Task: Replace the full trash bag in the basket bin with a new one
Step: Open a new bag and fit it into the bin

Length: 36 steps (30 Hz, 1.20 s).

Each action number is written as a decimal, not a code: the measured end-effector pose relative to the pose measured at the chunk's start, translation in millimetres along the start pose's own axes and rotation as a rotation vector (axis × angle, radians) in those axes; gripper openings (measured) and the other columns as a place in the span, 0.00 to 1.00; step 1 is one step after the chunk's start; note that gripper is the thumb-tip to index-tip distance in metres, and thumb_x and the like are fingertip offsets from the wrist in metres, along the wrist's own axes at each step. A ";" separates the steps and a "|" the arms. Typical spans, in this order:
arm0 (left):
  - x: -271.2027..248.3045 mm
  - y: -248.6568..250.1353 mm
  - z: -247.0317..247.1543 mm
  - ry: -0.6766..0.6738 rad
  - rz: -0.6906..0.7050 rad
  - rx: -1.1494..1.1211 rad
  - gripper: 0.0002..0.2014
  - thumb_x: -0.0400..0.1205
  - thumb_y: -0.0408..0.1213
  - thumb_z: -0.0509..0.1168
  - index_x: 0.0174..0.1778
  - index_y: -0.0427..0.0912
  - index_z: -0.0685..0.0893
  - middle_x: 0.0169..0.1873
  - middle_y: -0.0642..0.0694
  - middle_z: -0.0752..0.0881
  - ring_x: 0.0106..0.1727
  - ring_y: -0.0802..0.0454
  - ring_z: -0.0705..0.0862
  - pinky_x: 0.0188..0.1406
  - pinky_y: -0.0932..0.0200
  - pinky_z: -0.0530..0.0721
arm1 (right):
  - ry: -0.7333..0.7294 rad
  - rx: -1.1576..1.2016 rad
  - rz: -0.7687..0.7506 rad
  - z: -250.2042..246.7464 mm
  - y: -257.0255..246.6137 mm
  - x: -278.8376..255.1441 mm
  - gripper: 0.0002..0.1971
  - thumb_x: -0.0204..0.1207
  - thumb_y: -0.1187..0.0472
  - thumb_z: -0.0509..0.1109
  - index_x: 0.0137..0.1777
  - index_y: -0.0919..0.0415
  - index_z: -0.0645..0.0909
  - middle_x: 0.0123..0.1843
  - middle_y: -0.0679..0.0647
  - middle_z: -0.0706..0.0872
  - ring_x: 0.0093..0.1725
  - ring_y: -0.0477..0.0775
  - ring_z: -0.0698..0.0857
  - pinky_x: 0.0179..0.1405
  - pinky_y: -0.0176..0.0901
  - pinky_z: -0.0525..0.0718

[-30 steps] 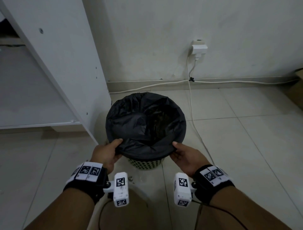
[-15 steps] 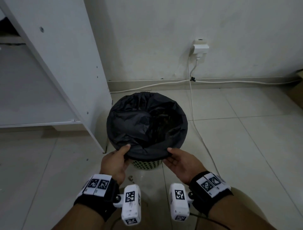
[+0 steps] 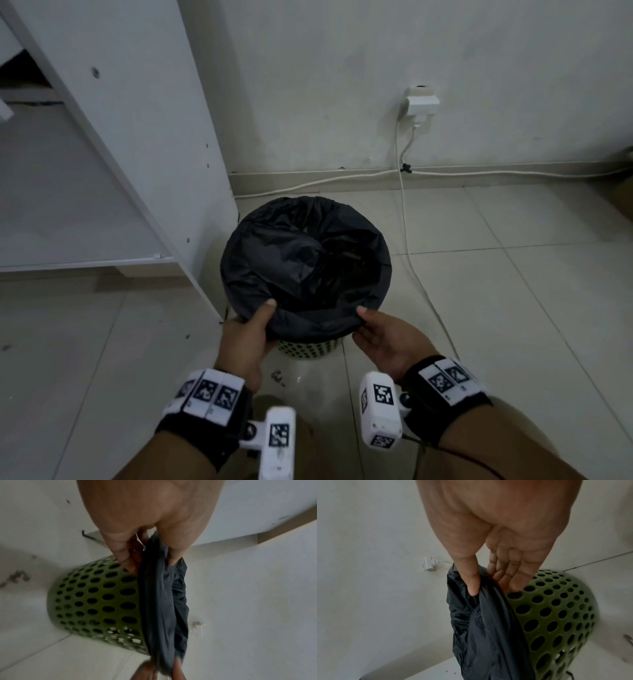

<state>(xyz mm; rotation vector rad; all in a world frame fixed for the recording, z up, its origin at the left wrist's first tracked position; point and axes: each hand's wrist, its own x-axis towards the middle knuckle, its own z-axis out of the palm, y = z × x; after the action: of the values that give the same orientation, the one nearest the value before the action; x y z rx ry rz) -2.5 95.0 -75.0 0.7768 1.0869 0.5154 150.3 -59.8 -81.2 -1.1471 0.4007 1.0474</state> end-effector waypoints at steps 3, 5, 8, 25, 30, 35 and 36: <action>-11.5 -13.5 9.8 -0.045 -0.092 -0.078 0.15 0.83 0.33 0.71 0.66 0.34 0.85 0.58 0.39 0.91 0.56 0.42 0.89 0.48 0.52 0.88 | -0.007 0.048 -0.011 3.4 11.2 -2.4 0.06 0.75 0.70 0.73 0.51 0.65 0.85 0.44 0.58 0.91 0.41 0.54 0.88 0.41 0.45 0.85; -7.9 -12.2 10.1 -0.042 -0.101 -0.112 0.14 0.84 0.31 0.69 0.65 0.33 0.85 0.58 0.38 0.91 0.55 0.42 0.90 0.48 0.51 0.88 | -0.032 0.027 0.009 5.8 15.0 -4.7 0.07 0.75 0.71 0.73 0.51 0.65 0.85 0.43 0.58 0.92 0.41 0.54 0.88 0.42 0.45 0.85; 3.9 5.0 5.2 -0.043 -0.082 -0.062 0.10 0.83 0.27 0.69 0.60 0.32 0.86 0.53 0.38 0.91 0.53 0.42 0.89 0.42 0.51 0.91 | -0.084 -0.076 0.046 3.1 13.2 -8.9 0.11 0.73 0.69 0.75 0.55 0.66 0.85 0.45 0.60 0.92 0.45 0.58 0.88 0.45 0.48 0.86; -1.6 -9.9 25.1 -0.070 -0.174 -0.080 0.11 0.82 0.32 0.72 0.60 0.38 0.87 0.54 0.40 0.92 0.55 0.43 0.89 0.46 0.50 0.89 | 0.030 0.145 -0.123 -5.1 -3.9 2.3 0.09 0.77 0.71 0.71 0.56 0.67 0.86 0.50 0.59 0.92 0.43 0.53 0.90 0.38 0.43 0.91; 3.5 -8.5 25.6 -0.038 -0.077 -0.061 0.09 0.84 0.25 0.68 0.59 0.35 0.86 0.54 0.38 0.91 0.52 0.43 0.89 0.52 0.48 0.88 | -0.004 0.074 -0.131 -10.0 0.0 -0.2 0.12 0.75 0.69 0.74 0.58 0.65 0.85 0.51 0.59 0.92 0.41 0.54 0.91 0.38 0.44 0.88; 16.9 5.8 10.6 -0.065 -0.028 0.047 0.11 0.82 0.22 0.66 0.60 0.34 0.85 0.51 0.38 0.91 0.49 0.44 0.90 0.39 0.54 0.91 | 0.071 0.065 -0.143 -21.1 -18.0 3.8 0.12 0.75 0.61 0.76 0.55 0.65 0.87 0.52 0.63 0.90 0.47 0.59 0.88 0.43 0.48 0.87; 19.1 7.2 7.2 -0.077 -0.023 0.063 0.12 0.82 0.21 0.67 0.61 0.33 0.85 0.53 0.37 0.92 0.51 0.43 0.90 0.38 0.55 0.92 | 0.083 0.064 -0.142 -22.3 -23.8 4.5 0.12 0.74 0.60 0.77 0.55 0.65 0.87 0.52 0.63 0.90 0.46 0.58 0.89 0.41 0.48 0.87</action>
<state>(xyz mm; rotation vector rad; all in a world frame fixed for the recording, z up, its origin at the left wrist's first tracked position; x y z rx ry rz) 11.6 111.0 -78.8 0.8320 1.0440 0.4302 177.6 -78.1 -80.6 -1.1478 0.4098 0.8599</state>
